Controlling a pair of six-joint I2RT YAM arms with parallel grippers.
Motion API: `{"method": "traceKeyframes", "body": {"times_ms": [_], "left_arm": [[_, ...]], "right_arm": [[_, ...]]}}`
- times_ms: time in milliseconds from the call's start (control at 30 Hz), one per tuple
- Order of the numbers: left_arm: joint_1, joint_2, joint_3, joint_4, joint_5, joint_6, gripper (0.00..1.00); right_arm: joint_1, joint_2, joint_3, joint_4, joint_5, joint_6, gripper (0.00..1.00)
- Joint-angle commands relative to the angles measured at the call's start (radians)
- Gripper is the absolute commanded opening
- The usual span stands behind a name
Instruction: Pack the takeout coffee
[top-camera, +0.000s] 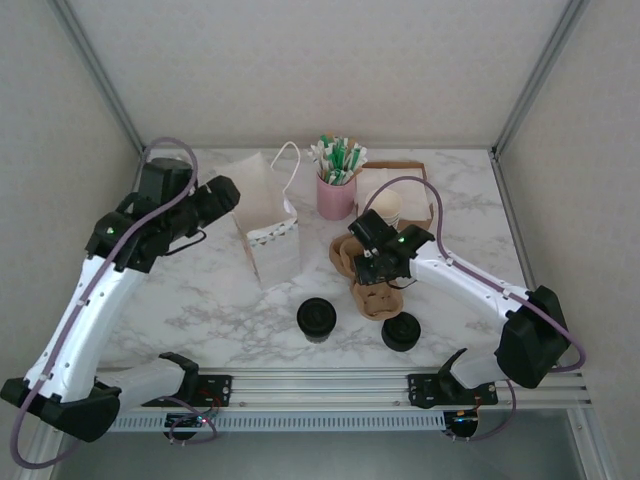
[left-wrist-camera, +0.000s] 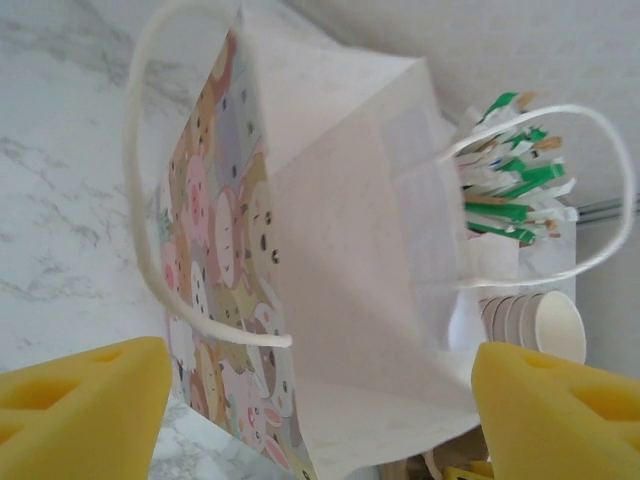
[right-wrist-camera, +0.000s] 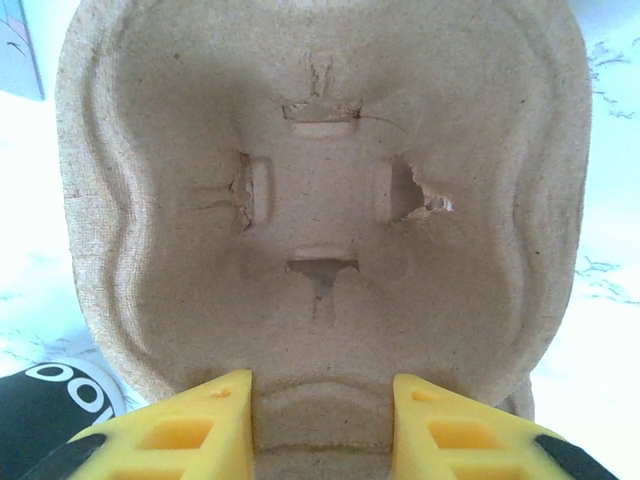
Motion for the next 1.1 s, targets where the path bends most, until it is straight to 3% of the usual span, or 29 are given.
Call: {"method": "traceKeyframes", "body": {"times_ms": [0, 133, 233, 433, 667, 1067], "left_arm": [[-0.008, -0.029, 0.074, -0.063, -0.082, 0.106, 0.85], [-0.001, -0.032, 0.109, -0.063, -0.206, 0.199, 0.90], [0.037, -0.018, 0.124, -0.045, -0.236, 0.234, 0.90], [0.282, 0.046, 0.124, 0.029, 0.040, 0.184, 0.80], [0.421, 0.182, 0.095, 0.134, 0.257, 0.143, 0.78], [0.523, 0.558, 0.188, 0.198, 0.322, 0.215, 0.71]], "right_arm": [[-0.005, -0.030, 0.048, -0.080, 0.007, 0.008, 0.33], [-0.005, -0.073, 0.087, -0.118, 0.016, 0.004, 0.34], [-0.004, -0.101, 0.134, -0.149, 0.019, 0.001, 0.34], [0.003, -0.147, 0.282, -0.226, 0.060, -0.016, 0.34], [0.051, -0.157, 0.495, -0.243, 0.088, -0.043, 0.35], [0.158, 0.028, 0.836, -0.187, 0.122, -0.126, 0.34]]}}
